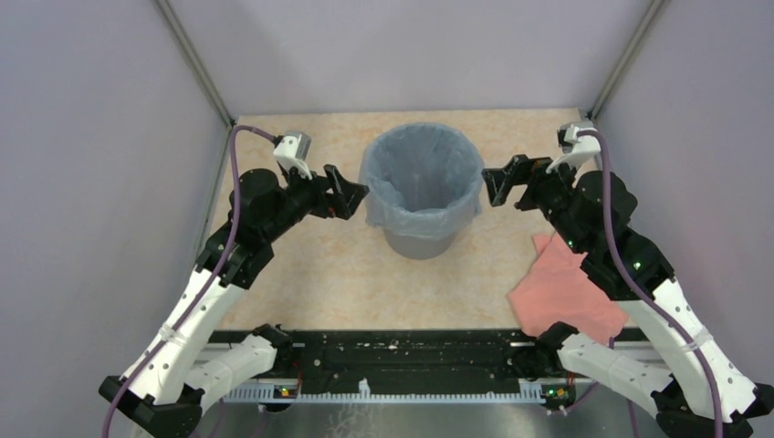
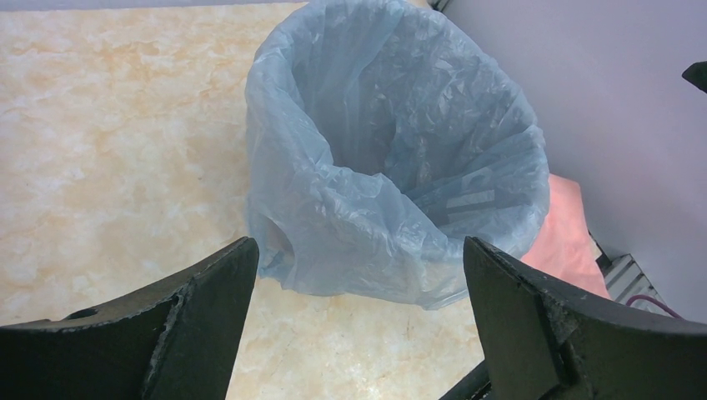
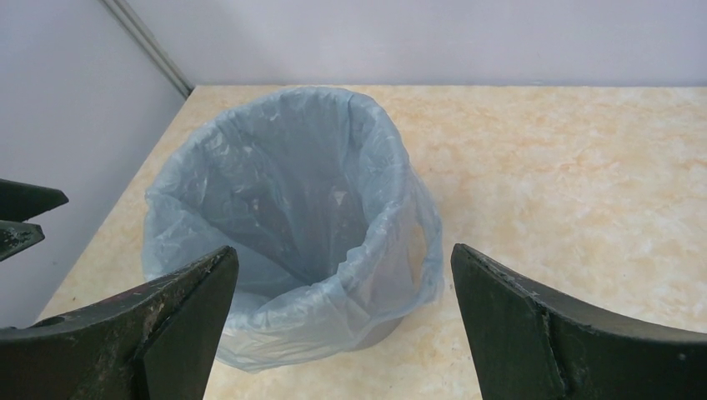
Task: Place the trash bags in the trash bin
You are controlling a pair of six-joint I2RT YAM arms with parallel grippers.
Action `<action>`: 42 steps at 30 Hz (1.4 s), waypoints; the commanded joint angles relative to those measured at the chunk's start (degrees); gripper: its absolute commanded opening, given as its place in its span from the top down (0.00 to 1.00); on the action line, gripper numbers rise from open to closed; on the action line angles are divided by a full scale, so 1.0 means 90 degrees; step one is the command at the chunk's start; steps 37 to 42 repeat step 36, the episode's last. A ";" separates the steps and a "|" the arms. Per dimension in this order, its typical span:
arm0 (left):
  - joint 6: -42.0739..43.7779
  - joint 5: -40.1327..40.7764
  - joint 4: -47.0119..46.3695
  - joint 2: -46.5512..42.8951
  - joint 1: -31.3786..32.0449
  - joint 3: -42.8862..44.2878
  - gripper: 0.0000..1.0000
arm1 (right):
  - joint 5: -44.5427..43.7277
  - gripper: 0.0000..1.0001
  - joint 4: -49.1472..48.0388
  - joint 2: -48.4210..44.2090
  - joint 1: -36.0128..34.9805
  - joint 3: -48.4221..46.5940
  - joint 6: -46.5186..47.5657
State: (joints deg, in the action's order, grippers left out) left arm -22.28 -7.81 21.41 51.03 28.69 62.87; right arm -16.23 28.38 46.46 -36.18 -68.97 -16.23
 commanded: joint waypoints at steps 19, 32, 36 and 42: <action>0.0191 0.0087 -0.0310 -0.0183 0.0019 -0.0116 0.02 | -0.0032 0.01 -0.0245 -0.0140 0.0017 0.0049 0.0065; 0.0220 0.0042 -0.0309 -0.0195 0.0018 -0.0135 0.02 | -0.0042 0.01 -0.0257 -0.0143 0.0023 0.0053 0.0062; 0.0220 0.0049 -0.0316 -0.0213 0.0013 -0.0149 0.02 | -0.0041 0.01 -0.0260 -0.0128 0.0017 0.0052 0.0057; 0.0220 0.0049 -0.0316 -0.0213 0.0013 -0.0149 0.02 | -0.0041 0.01 -0.0260 -0.0128 0.0017 0.0052 0.0057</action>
